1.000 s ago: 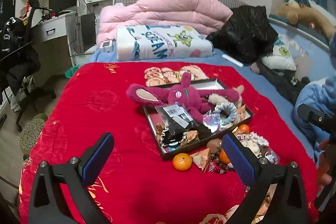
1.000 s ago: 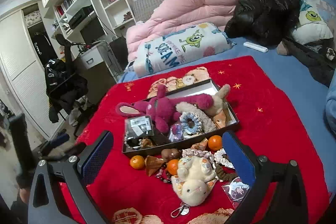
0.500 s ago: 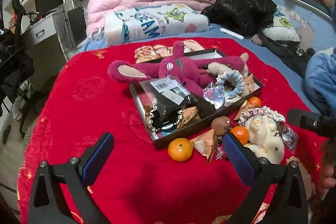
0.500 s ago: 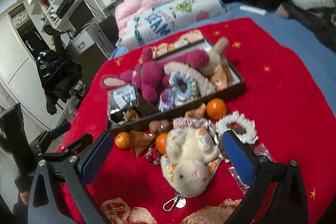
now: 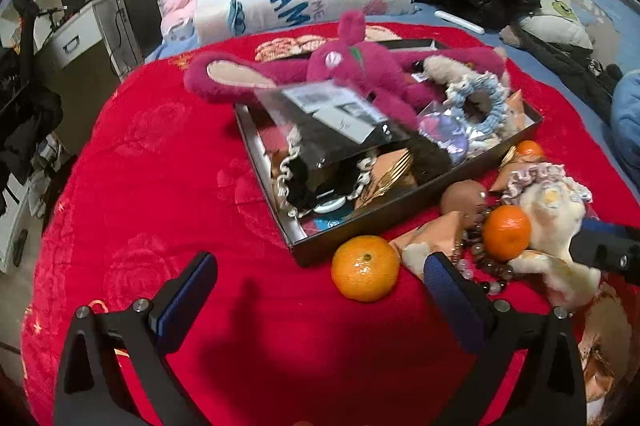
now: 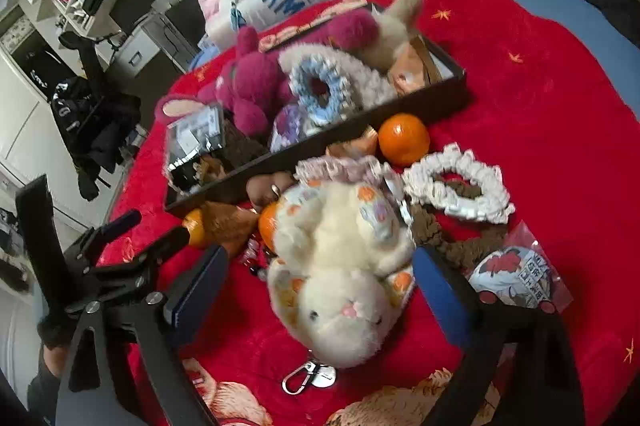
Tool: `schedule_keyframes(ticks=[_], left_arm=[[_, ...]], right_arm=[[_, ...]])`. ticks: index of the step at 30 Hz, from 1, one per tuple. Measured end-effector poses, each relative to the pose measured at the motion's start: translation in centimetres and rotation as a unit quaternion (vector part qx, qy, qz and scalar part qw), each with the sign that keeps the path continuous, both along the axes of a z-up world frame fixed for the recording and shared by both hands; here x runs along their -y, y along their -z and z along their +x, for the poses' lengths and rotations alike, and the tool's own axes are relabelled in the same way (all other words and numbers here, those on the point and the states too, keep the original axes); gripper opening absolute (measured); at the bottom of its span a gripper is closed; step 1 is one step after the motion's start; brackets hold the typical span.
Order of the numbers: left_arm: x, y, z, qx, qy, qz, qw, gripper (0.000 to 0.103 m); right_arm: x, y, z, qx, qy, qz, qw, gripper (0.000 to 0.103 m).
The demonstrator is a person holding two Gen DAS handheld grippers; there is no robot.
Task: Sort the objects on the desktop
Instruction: 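Move the left tool to a mandarin while the right tool approaches the plush bunny, then close the left tool on the mandarin while the right tool closes on the bunny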
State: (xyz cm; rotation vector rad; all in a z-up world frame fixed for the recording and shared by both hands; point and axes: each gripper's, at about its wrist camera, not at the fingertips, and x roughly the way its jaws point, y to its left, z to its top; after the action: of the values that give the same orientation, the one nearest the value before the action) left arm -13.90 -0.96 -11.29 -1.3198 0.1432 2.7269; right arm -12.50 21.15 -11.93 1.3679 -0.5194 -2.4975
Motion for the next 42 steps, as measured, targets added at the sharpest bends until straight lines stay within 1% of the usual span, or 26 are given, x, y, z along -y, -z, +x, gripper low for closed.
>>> schedule_keyframes(ticks=[2,4,6,9,13,15,17,19,20,22,23,24,25,27,28,29,31,32,33,36,39,42], left_arm=[[0.0,0.4,-0.2,0.006,-0.001,0.002,1.0,0.103],[-0.3,1.0,-0.3,0.012,0.003,-0.008,0.9999,0.103],[-0.6,1.5,-0.3,0.015,0.007,-0.015,0.9998,0.103],[-0.8,2.5,-0.4,0.032,0.009,-0.004,0.9994,0.103],[-1.0,3.3,-0.9,0.048,0.003,-0.01,0.9988,0.103],[-0.9,3.5,-1.0,0.049,0.0,-0.005,0.9988,0.103],[-0.8,3.5,-1.1,0.05,-0.003,0.0,0.9988,0.103],[-0.8,3.5,-1.2,0.052,-0.002,0.002,0.9986,0.103],[-0.8,3.6,-1.2,0.054,-0.001,0.004,0.9985,0.103],[-0.7,3.6,-1.3,0.058,-0.003,0.005,0.9983,0.102],[-0.7,3.6,-1.3,0.062,-0.004,0.005,0.9981,0.1],[-0.7,3.5,-1.3,0.064,-0.008,0.002,0.9979,0.094],[-0.6,3.4,-1.3,0.062,-0.013,-0.001,0.998,0.083],[-0.4,3.2,-1.4,0.065,-0.018,0.001,0.9977,0.076],[-0.3,3.1,-1.4,0.07,-0.016,0.007,0.9974,0.07],[-0.4,3.0,-1.4,0.072,-0.012,0.011,0.9973,0.066],[-1.0,2.8,-1.3,0.072,-0.001,0.005,0.9974,0.05],[-1.3,2.7,-1.3,0.071,0.003,0.002,0.9975,0.046],[-1.7,2.7,-1.2,0.071,0.009,0.002,0.9974,0.038],[-1.8,2.7,-1.2,0.069,0.007,0.002,0.9976,0.037],[-1.1,2.4,-1.4,0.07,0.0,0.026,0.9972,0.037],[-1.0,2.2,-1.4,0.068,-0.001,0.025,0.9974,0.036]], right_arm=[[0.3,0.6,-0.2,0.013,-0.003,0.004,1.0,0.089],[0.5,1.2,-0.3,0.022,-0.004,0.017,1.0,0.087],[0.6,1.8,-0.3,0.029,-0.003,0.019,0.999,0.086],[0.4,2.2,-0.4,0.033,0.003,0.011,0.999,0.086],[0.4,2.4,-0.5,0.037,0.003,0.021,0.999,0.084],[0.5,2.6,-0.5,0.038,0.005,0.026,0.999,0.084],[0.7,2.7,-0.5,0.036,0.008,0.034,0.999,0.081],[0.7,2.6,-0.5,0.037,0.016,0.046,0.998,0.071],[0.6,2.6,-0.5,0.037,0.018,0.047,0.998,0.068],[0.4,2.6,-0.4,0.038,0.013,0.04,0.998,0.052],[0.3,2.6,-0.4,0.039,0.013,0.038,0.998,0.05],[0.3,2.5,-0.4,0.039,0.013,0.038,0.998,0.047],[0.4,2.5,-0.4,0.039,0.012,0.038,0.998,0.045],[0.4,2.4,-0.3,0.04,0.014,0.038,0.998,0.045],[0.3,2.3,-0.2,0.04,0.016,0.033,0.999,0.044],[0.1,2.3,-0.2,0.041,0.019,0.026,0.999,0.044],[-0.2,2.2,-0.2,0.043,0.022,0.014,0.999,0.043],[-0.2,2.1,-0.2,0.043,0.022,0.012,0.999,0.043],[-0.2,2.0,-0.1,0.042,0.022,0.013,0.999,0.042],[0.1,1.5,0.0,0.035,0.021,0.013,0.999,0.042],[0.3,0.7,0.2,0.025,0.018,0.012,0.999,0.041],[0.3,0.0,0.3,0.016,0.017,0.01,1.0,0.041]])
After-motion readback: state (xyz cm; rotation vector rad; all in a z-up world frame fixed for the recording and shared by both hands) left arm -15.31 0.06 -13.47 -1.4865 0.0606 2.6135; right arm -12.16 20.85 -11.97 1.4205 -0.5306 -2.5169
